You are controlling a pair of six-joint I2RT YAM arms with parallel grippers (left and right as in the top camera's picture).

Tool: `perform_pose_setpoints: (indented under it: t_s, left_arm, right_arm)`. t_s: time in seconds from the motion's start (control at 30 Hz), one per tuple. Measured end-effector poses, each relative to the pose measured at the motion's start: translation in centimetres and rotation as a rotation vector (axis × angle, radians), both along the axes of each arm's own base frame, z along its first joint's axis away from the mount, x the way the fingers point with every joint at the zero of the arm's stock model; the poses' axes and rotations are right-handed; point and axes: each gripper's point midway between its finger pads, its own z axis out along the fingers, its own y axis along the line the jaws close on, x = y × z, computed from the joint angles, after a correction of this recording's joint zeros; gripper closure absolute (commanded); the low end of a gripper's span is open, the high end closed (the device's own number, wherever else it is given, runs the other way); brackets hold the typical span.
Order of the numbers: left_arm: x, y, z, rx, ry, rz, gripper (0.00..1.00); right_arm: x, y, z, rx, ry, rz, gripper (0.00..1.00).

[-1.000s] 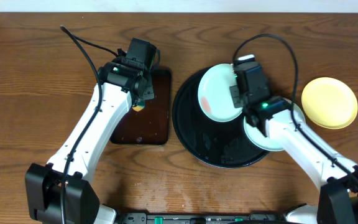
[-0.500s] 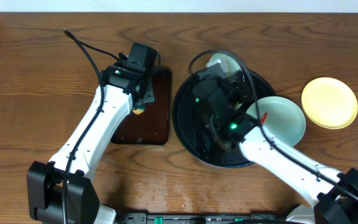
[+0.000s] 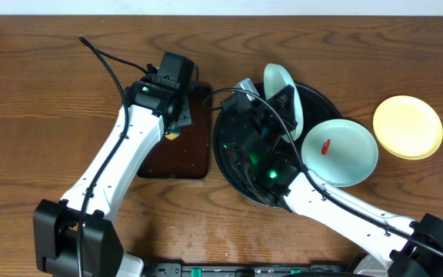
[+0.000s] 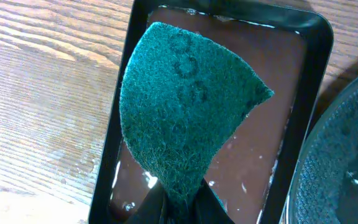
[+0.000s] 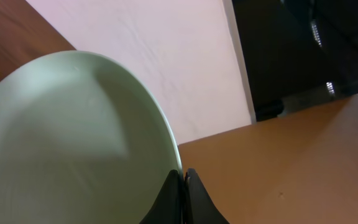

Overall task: Clean dirty plates on tray and stack at the side
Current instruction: 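Grasp cleaned pale green plate with right gripper and lift it, then carry plate rightward with right gripper and stack on yellow plate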

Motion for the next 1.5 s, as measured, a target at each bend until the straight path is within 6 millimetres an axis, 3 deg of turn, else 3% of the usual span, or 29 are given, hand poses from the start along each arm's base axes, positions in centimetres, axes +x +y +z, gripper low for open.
perform_pose_setpoints:
  t_s: [0.73,1.07,1.5]
  left_arm:
    - [0.4,-0.5,0.1,-0.025,-0.015,-0.007,0.92]
    - [0.4,-0.5,0.1,-0.025,-0.015,-0.007,0.92]
    - [0.4,-0.5,0.1,-0.025,-0.015,-0.007,0.92]
  right_arm:
    - [-0.1,-0.1,0.4,-0.056,0.017,-0.008,0.99]
    - [-0.1,-0.5,0.5,0.013,-0.027,-0.032,0.99]
    - [0.8,-1.7,0.4,0.248,-0.148,-0.075,0.99]
